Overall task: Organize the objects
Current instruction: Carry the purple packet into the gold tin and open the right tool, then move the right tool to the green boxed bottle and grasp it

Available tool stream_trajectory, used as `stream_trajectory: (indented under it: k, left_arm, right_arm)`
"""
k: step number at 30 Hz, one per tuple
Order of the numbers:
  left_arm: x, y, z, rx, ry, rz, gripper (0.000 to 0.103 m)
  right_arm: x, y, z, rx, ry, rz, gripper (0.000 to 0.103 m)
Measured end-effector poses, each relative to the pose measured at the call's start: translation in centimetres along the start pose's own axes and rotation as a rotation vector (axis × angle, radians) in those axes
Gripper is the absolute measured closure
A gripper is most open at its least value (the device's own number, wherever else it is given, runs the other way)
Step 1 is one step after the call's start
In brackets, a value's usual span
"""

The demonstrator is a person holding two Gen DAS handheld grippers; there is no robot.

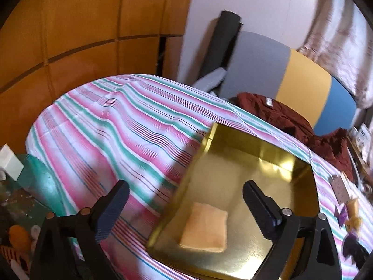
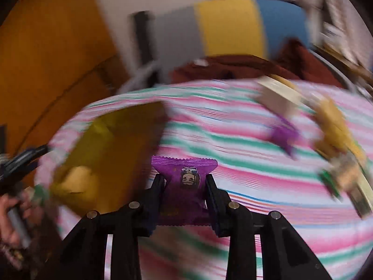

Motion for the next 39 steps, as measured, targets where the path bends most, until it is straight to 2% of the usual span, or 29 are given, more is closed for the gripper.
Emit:
stream_trajectory:
  k: [2,4,10,12,14,17,20,22,26,29,39]
  left_arm:
    - [-0.9,0.2,-0.5,0.003,0.033,-0.005,0.002]
    - [-1.7,0.3,-0.8,-0.002,0.066,-0.008,0.002]
    - [-2.4,0.8,-1.3,-0.002,0.114,-0.001,0.002]
    - [-2.1,0.8,-1.3,-0.002,0.105,-0.003,0.002]
    - [-1.8,0.8,-1.2,-0.007,0.097,0.000,0.001]
    - [-1.6,0.8,-1.1,-0.010,0.095,0.003,0.001]
    - [-1.3,0.7,-0.8,-0.019,0.098,0.017,0.000]
    - [-0.8,0.6,-0.5,-0.027,0.095,0.032,0.000]
    - [1.5,0.5,0.8,-0.042,0.046,0.081,0.000]
    - [3.9,0.9,2.0,-0.044,-0.022,0.130,0.000]
    - [13.0,3.4,7.4,-0.076,-0.279,0.368,0.000]
  right_arm:
    - [-3.7,-1.5,-0.6,-0.020,0.074,-0.058,0.068]
    - [-7.0,-4.1,-0.8,-0.079,0.128,-0.094,0.068]
    - [-11.8,-10.9,1.3,-0.257,0.132,-0.140,0.067]
    - [-12.8,-11.8,1.7,-0.272,0.129,-0.166,0.065]
    - [-13.6,-11.6,1.7,-0.267,0.121,-0.181,0.056]
    - [-13.4,-9.8,1.1,-0.198,0.109,-0.193,0.055]
    - [-11.7,-7.1,0.2,-0.094,0.084,-0.185,0.055]
    - [-9.4,-5.0,0.0,-0.020,0.062,-0.139,0.055]
    - [-5.3,-2.5,0.2,0.055,0.017,-0.037,0.055]
    - [-1.6,-1.2,0.9,0.051,-0.015,0.034,0.055]
    - [10.8,1.5,5.2,-0.018,-0.187,0.251,0.055]
Point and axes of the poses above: each gripper's, at about its wrist camera, not at the fingertips, and y roughly against the way its jaws point, x to its right, z to its underside, the point moved 4 cm from there along -y, roughly the way its jaws point, and after that the axes turned 1 degree about y, right-handed, at the moved point
